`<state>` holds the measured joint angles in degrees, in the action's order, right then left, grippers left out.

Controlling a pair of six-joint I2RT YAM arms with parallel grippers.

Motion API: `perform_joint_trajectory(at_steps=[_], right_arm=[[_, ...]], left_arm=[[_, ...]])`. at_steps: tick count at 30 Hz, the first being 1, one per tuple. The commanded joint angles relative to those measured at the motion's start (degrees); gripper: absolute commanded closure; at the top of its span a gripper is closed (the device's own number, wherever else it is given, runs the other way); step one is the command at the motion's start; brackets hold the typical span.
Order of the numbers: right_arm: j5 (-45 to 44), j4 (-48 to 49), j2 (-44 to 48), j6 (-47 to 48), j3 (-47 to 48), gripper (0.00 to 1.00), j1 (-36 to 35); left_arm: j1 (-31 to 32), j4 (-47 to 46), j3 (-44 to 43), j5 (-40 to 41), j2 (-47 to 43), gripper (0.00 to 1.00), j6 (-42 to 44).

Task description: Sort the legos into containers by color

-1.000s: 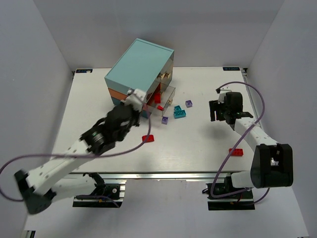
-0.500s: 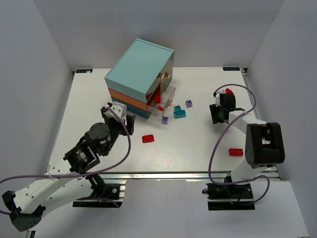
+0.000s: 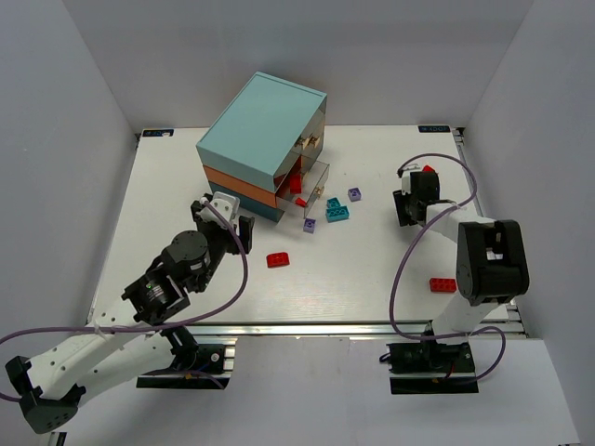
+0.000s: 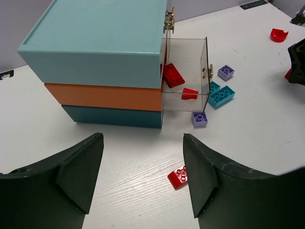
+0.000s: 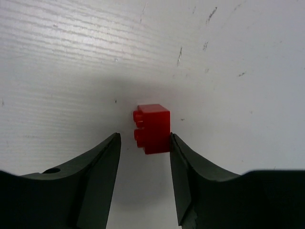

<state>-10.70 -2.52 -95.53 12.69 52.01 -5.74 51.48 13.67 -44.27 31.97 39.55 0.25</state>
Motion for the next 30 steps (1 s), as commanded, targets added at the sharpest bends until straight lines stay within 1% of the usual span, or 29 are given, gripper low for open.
perform_joint_trajectory(at_steps=[1,2,5,6,7,8,11,12,13,15,16,18,21,24,25,26,28,30], right_arm=[[0.2,2.8,-3.1,0.8,3.4,0.49,0.2],[0.2,2.9,-3.4,0.9,3.5,0.5,0.4],[0.4,3.3,-3.8,1.3,3.3,0.58,0.4],[0.4,3.8,-3.4,1.5,2.7,0.65,0.3],[1.0,4.2,-3.1,1.6,2.5,0.69,0.3],[1.5,4.3,-2.8,1.7,2.5,0.76,0.2],[2.5,4.6,-1.3,2.9,2.5,0.9,0.0],[3.3,4.3,-0.4,4.8,2.2,0.96,-0.2],[9.0,3.5,0.9,5.8,2.0,0.99,-0.7],[16.4,2.6,5.6,7.8,1.8,1.0,-1.6],[23.0,0.0,8.7,9.9,2.4,1.0,-2.8],[30.2,-1.5,11.2,11.1,3.8,1.0,-4.4],[35.9,-4.8,14.0,12.4,9.3,1.0,-8.1],[38.0,-8.5,13.1,12.6,17.3,1.0,-11.9],[38.2,-9.4,11.5,12.4,21.8,1.0,-12.5],[38.6,-10.6,10.5,12.4,24.0,1.0,-14.9],[38.6,-11.6,7.0,11.4,29.2,1.0,-17.1],[37.1,-11.6,4.3,10.3,32.1,1.0,-20.3]], left_arm=[[0.0,-1.5,0.7,0.3,0.1,0.23,1.3],[0.0,-1.6,0.8,0.3,0.2,0.22,1.3],[0.0,-2.0,1.1,-0.4,-0.3,0.2,1.3],[0.0,-2.0,1.1,-1.8,-0.3,0.2,1.4],[0.0,-2.2,1.2,-2.5,-0.4,0.21,1.4],[0.0,-2.2,1.3,-4.3,-0.4,0.2,1.4],[0.0,-2.4,1.6,-5.6,-0.6,0.2,1.7],[0.0,-2.5,1.6,-5.9,-0.7,0.2,1.8],[0.0,-2.5,1.7,-6.0,-0.9,0.2,1.8],[0.0,-2.7,1.8,-6.0,-1.0,0.2,1.9],[0.0,-2.9,2.0,-6.3,-1.0,0.2,2.0],[0.0,-2.9,2.0,-6.4,-0.7,0.2,2.0],[0.0,-2.9,2.0,-6.7,0.2,0.2,2.1],[0.0,-2.9,2.1,-6.6,1.1,0.19,2.3],[0.0,-2.9,2.1,-6.3,1.2,0.19,2.3],[0.0,-2.9,2.2,-6.3,1.7,0.19,2.5],[0.0,-2.9,2.3,-6.4,1.9,0.19,2.6],[0.0,-3.0,2.5,-6.8,2.0,0.18,2.8]])
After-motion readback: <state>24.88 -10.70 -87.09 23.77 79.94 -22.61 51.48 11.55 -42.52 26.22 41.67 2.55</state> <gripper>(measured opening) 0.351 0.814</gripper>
